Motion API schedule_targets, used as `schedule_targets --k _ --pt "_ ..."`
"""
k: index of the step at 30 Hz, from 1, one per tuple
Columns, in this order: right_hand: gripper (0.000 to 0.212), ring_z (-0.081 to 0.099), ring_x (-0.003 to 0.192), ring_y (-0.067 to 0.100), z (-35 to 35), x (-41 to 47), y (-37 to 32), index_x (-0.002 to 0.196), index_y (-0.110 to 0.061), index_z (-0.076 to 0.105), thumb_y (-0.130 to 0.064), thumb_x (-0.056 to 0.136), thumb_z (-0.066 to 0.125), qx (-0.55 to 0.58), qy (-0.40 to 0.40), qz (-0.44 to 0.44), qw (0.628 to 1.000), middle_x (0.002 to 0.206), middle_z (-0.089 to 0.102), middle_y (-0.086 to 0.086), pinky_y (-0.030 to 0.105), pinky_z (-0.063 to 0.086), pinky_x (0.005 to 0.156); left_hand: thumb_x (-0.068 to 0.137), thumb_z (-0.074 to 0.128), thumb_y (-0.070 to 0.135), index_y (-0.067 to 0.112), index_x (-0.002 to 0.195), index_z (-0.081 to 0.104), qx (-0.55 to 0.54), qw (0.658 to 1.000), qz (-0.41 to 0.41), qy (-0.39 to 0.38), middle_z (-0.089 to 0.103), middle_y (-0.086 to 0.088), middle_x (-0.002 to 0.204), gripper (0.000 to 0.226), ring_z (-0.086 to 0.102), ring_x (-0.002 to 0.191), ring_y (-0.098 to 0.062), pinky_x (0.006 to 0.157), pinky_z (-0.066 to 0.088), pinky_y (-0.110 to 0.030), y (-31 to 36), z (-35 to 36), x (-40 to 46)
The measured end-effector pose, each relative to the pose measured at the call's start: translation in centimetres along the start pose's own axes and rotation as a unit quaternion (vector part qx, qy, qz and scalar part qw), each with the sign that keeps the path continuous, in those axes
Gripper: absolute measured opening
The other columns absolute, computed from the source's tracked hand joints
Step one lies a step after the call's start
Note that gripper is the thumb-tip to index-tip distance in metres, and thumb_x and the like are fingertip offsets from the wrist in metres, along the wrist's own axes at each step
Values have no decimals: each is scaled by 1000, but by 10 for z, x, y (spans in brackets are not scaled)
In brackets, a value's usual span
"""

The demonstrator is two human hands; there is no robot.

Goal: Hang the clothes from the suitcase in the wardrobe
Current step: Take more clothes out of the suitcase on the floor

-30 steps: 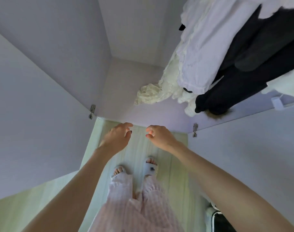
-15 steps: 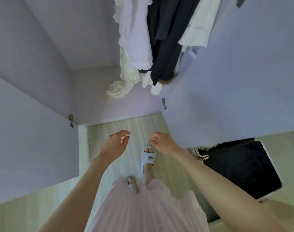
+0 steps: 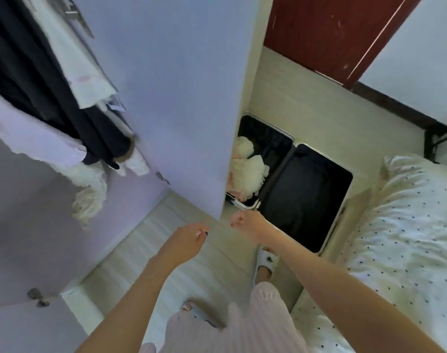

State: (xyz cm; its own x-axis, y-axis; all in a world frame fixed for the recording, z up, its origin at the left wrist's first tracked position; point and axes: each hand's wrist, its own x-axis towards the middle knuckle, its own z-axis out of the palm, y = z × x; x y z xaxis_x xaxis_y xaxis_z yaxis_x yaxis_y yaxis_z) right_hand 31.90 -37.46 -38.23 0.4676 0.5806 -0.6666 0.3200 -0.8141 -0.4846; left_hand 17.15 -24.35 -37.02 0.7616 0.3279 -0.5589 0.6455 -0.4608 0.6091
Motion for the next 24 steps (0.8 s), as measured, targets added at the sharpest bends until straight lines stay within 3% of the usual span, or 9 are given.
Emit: schedule_targets --k 3,6,11,18,24 --pt "28 55 114 21 -37 9 43 112 -11 65 -14 94 43 -2 25 -2 1000 123 61 2 22 36 90 99 39 24 20 123 56 52 998 12 -43 56 -4 127 30 54 111 -21 97 43 -32 48 17 41" --pt "29 56 113 26 -76 26 82 115 -8 63 -14 96 42 13 18 5 1000 122 61 7 32 42 95 99 35 17 12 122 56 65 996 25 -64 58 -9 120 31 54 102 -21 88 43 -28 98 41 82" --pt "30 58 109 27 -141 76 152 117 -12 62 -24 94 47 40 26 27 999 120 63 6 35 46 93 98 37 14 12 122 56 43 996 -7 -81 59 -9 121 31 54 109 -22 94 44 -29 155 85 163" --pt "33 59 110 27 -190 170 228 126 -12 55 -24 97 45 67 34 43 996 120 64 9 40 47 95 97 38 14 14 126 54 18 995 -77 -52 56 -11 127 33 52 114 -25 89 42 -27 162 116 294" --pt "33 58 112 26 -174 288 286 127 -12 55 -24 98 44 66 37 56 996 122 63 8 38 47 96 94 37 7 11 124 55 43 993 -101 -44 59 -11 122 35 51 113 -29 89 40 -30 119 159 424"
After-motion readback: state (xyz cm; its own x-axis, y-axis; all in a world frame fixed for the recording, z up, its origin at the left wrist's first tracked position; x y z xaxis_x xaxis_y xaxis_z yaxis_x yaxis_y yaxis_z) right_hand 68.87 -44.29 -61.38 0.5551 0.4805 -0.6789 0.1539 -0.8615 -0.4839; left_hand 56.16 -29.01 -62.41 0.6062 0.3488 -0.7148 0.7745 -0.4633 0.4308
